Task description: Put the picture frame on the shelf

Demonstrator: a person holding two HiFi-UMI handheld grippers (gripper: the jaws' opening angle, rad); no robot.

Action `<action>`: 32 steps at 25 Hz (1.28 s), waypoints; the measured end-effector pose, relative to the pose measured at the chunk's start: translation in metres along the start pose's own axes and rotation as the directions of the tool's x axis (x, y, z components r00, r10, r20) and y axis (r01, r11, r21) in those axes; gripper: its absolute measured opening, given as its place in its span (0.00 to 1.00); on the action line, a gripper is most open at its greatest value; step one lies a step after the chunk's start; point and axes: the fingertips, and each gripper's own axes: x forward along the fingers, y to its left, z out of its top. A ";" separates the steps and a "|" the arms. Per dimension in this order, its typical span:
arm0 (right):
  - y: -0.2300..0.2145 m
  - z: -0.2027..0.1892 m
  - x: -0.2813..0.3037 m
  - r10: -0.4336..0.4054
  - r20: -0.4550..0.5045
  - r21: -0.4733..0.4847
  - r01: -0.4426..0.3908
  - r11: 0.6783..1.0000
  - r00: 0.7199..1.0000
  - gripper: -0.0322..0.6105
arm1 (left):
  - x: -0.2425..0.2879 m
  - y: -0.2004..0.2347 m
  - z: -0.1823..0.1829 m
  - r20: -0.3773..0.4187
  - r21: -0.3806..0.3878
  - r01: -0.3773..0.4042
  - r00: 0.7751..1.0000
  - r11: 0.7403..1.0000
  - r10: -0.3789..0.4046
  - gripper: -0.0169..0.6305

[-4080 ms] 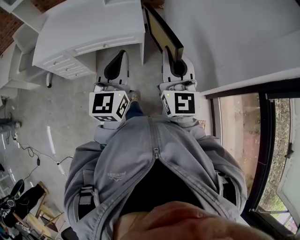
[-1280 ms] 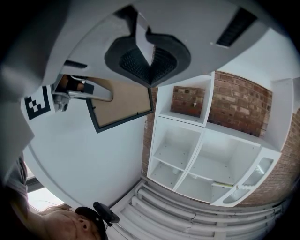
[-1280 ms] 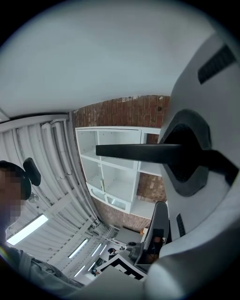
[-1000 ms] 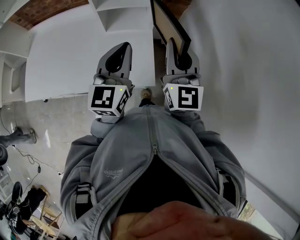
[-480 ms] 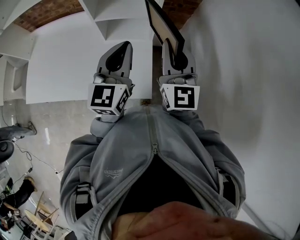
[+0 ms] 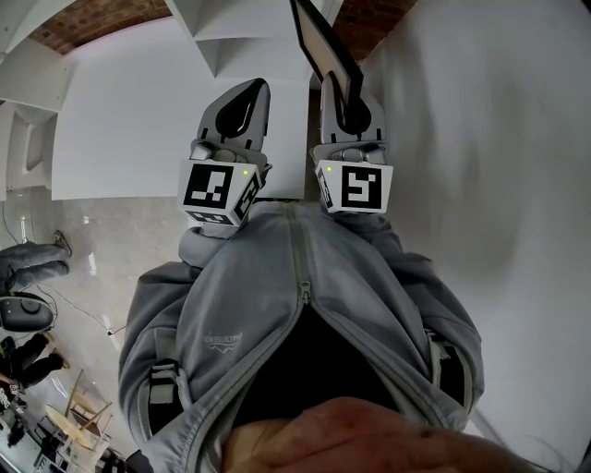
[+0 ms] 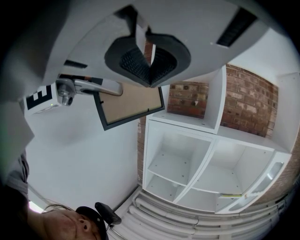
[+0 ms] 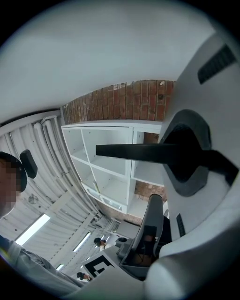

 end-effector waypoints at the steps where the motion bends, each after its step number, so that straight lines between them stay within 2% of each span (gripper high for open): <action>1: 0.002 -0.001 0.005 -0.004 -0.006 -0.004 0.004 1.000 1.000 0.10 | 0.002 0.004 0.001 -0.003 -0.002 0.006 1.000 1.000 -0.006 0.04; 9: 0.005 -0.005 0.033 -0.047 -0.014 -0.009 0.047 0.999 0.999 0.10 | 0.021 0.026 0.003 -0.010 -0.005 0.049 0.999 0.999 -0.049 0.04; 13: 0.003 -0.015 0.046 -0.055 -0.005 -0.045 0.055 0.997 0.998 0.10 | 0.036 0.029 -0.004 -0.016 -0.001 0.071 0.997 0.997 -0.071 0.04; 16: 0.006 -0.020 0.059 -0.052 -0.010 -0.105 0.051 0.993 0.999 0.10 | 0.045 0.036 -0.005 -0.024 -0.008 0.083 0.996 0.997 -0.083 0.04; 20: 0.011 -0.034 0.074 -0.039 -0.098 -0.238 0.014 0.971 0.994 0.10 | 0.055 0.048 -0.005 -0.036 -0.023 0.098 0.994 0.995 -0.099 0.04; 26: 0.016 -0.069 0.098 -0.051 -0.156 -0.329 -0.004 0.944 0.986 0.10 | 0.075 0.070 -0.027 -0.053 -0.029 0.110 0.992 0.993 -0.112 0.04; 32: 0.028 -0.087 0.115 -0.057 -0.153 -0.422 -0.013 0.906 0.987 0.10 | 0.085 0.084 -0.038 -0.065 -0.045 0.118 0.991 0.992 -0.120 0.04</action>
